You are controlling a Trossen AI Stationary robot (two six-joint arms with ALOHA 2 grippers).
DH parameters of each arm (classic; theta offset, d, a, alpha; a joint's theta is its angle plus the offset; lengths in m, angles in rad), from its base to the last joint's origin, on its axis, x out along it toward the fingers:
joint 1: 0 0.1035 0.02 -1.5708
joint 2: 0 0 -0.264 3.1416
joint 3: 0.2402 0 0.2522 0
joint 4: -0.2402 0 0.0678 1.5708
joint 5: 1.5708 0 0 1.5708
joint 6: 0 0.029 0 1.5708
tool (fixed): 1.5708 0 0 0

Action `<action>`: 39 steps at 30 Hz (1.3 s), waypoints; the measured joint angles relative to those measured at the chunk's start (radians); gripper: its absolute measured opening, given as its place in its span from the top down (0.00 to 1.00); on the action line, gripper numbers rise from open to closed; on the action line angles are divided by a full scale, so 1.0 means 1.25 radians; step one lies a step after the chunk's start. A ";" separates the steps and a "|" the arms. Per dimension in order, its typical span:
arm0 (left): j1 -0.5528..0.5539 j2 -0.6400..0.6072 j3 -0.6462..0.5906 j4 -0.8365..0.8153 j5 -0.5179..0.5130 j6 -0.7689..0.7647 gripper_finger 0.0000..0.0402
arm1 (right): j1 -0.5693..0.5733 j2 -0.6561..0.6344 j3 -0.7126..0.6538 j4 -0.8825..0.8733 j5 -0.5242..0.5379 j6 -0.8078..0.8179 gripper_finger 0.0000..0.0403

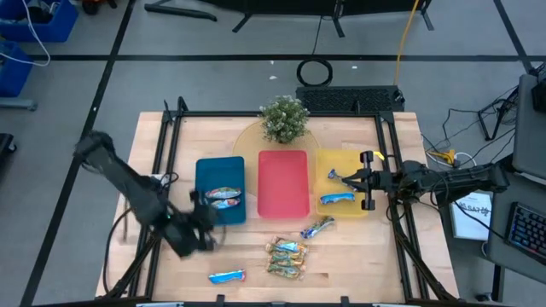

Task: Pick and place Granola Bars by type
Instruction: Put the red granola bar into the blue bin

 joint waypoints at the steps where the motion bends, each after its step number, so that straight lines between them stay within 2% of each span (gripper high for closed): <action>1: -0.017 0.050 0.027 -0.004 0.042 -0.012 0.88 | 0.000 0.000 0.000 -0.007 0.000 0.005 1.00; 4: -0.061 0.194 0.100 -0.001 0.181 -0.019 0.88 | 0.000 0.000 0.000 -0.025 0.000 0.023 1.00; 7: -0.086 0.327 0.178 -0.001 0.267 -0.040 0.85 | 0.000 0.001 0.000 -0.042 -0.001 0.040 1.00; 11: -0.088 0.442 0.283 -0.010 0.390 -0.070 0.73 | 0.000 0.001 0.000 -0.044 -0.001 0.043 1.00; 13: -0.083 0.478 0.324 -0.031 0.426 -0.082 0.64 | 0.000 0.000 0.000 -0.044 -0.001 0.043 1.00; 19: -0.076 0.503 0.359 -0.089 0.452 -0.111 0.38 | 0.000 0.001 0.000 -0.044 0.000 0.030 1.00; 24: -0.069 0.503 0.329 -0.123 0.486 -0.189 0.26 | 0.000 0.001 0.000 -0.044 0.000 0.003 1.00; 31: -0.074 0.503 0.266 -0.019 0.525 -0.252 0.23 | 0.000 0.001 -0.001 -0.044 0.000 -0.007 1.00; 39: -0.078 0.503 0.197 -0.015 0.529 -0.289 0.23 | 0.000 0.001 -0.001 -0.029 0.000 -0.020 1.00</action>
